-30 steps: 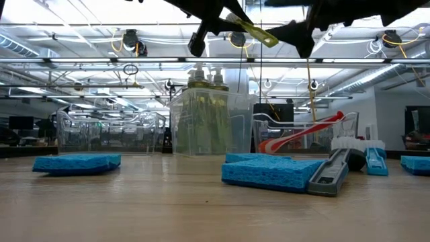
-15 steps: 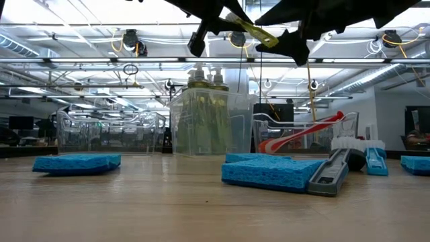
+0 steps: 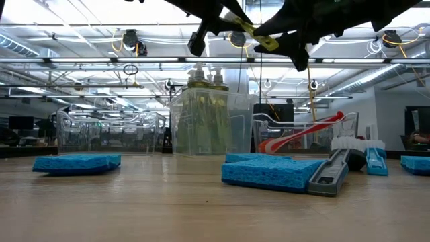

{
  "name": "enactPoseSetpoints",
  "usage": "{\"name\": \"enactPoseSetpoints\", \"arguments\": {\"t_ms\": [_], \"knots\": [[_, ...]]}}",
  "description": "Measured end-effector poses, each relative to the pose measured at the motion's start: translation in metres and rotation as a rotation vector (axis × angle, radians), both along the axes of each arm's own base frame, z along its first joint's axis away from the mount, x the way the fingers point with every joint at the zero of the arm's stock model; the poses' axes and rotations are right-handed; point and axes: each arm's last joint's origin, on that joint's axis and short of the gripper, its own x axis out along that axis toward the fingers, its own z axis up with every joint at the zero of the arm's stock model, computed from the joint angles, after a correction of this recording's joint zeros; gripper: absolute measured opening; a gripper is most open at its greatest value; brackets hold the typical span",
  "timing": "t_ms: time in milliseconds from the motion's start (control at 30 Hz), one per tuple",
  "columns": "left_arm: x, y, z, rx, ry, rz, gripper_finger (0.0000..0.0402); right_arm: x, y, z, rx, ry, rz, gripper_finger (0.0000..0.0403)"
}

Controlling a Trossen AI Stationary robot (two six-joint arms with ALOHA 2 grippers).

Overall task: Pick & Place Kitchen Sink Supplies
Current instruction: Put the green toilet brush into the right transparent bin

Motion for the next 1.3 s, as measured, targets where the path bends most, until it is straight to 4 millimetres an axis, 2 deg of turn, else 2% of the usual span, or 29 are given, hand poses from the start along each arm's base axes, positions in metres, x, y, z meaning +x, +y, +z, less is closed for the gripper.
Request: {"name": "enactPoseSetpoints", "arguments": {"t_ms": [267, 333, 667, 867, 1067, 1233, 1300], "knots": [[0.0, -0.001, 0.0, 0.004, 0.003, -0.009, 0.0035, 0.0, 0.0, 0.0, 0.01, -0.004, 0.003, 0.0027], [0.0, -0.001, 0.0, 0.007, 0.002, -0.013, 0.0036, 0.0, 0.001, 0.001, 0.017, -0.007, 0.021, 0.0014], [0.0, -0.001, 0.001, 0.014, 0.002, -0.021, 0.0079, -0.001, -0.002, 0.004, 0.004, -0.023, 0.004, 0.0009], [0.001, -0.003, 0.001, 0.083, 0.039, -0.109, 0.0119, -0.011, -0.014, 0.018, -0.022, -0.075, -0.035, 0.0009], [0.0, -0.004, 0.007, 0.119, 0.012, -0.147, 0.0194, -0.034, -0.03, 0.024, -0.079, 0.004, -0.135, 0.0009], [0.0, -0.006, 0.009, 0.124, 0.005, -0.205, 0.0251, -0.064, -0.046, 0.029, -0.125, 0.098, -0.212, 0.0009], [0.0, -0.006, 0.009, 0.121, 0.002, -0.234, 0.0268, -0.079, -0.053, 0.03, -0.131, 0.19, -0.248, 0.0009]]}}
